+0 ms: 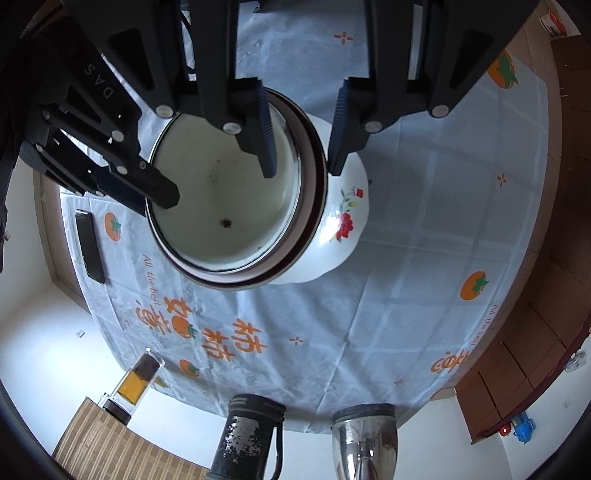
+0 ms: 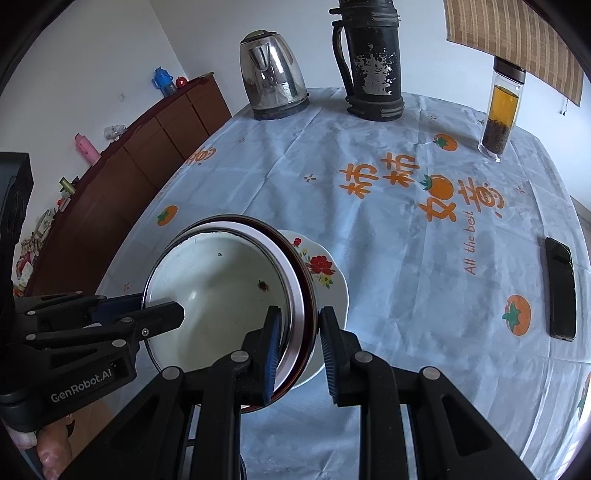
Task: Organize plates and bowls
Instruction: 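Lower the bowl stack onto the floral plates with both grippers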
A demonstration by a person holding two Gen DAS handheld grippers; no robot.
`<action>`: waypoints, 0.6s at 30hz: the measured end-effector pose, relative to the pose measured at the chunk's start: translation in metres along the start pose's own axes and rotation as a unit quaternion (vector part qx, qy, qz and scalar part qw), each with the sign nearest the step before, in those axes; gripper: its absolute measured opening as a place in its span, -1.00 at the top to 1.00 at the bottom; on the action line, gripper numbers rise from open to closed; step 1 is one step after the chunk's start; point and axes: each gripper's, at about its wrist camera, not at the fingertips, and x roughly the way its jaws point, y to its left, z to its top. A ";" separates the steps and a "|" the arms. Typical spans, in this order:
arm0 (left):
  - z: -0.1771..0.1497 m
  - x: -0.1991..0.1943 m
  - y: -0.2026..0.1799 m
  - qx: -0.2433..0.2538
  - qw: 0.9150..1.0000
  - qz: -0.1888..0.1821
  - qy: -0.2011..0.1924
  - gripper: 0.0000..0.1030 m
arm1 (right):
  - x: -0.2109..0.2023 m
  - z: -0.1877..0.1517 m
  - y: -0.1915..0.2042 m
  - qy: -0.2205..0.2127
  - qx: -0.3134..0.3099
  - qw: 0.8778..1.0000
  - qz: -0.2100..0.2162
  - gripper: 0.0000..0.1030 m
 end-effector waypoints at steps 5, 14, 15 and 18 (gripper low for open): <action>0.001 0.001 0.005 -0.006 1.000 0.002 0.001 0.49 | 0.004 0.002 0.004 0.004 -0.006 1.000 0.003 0.55; 0.002 0.008 0.013 -0.016 1.000 0.006 0.008 0.49 | 0.014 0.004 0.009 0.013 -0.008 1.000 0.008 0.55; 0.003 0.009 0.013 -0.016 1.000 0.006 0.009 0.49 | 0.016 0.005 0.008 0.014 -0.008 1.000 0.009 0.55; 0.003 0.013 0.014 -0.018 1.000 0.008 0.014 0.49 | 0.019 0.006 0.008 0.018 -0.007 1.000 0.011 0.55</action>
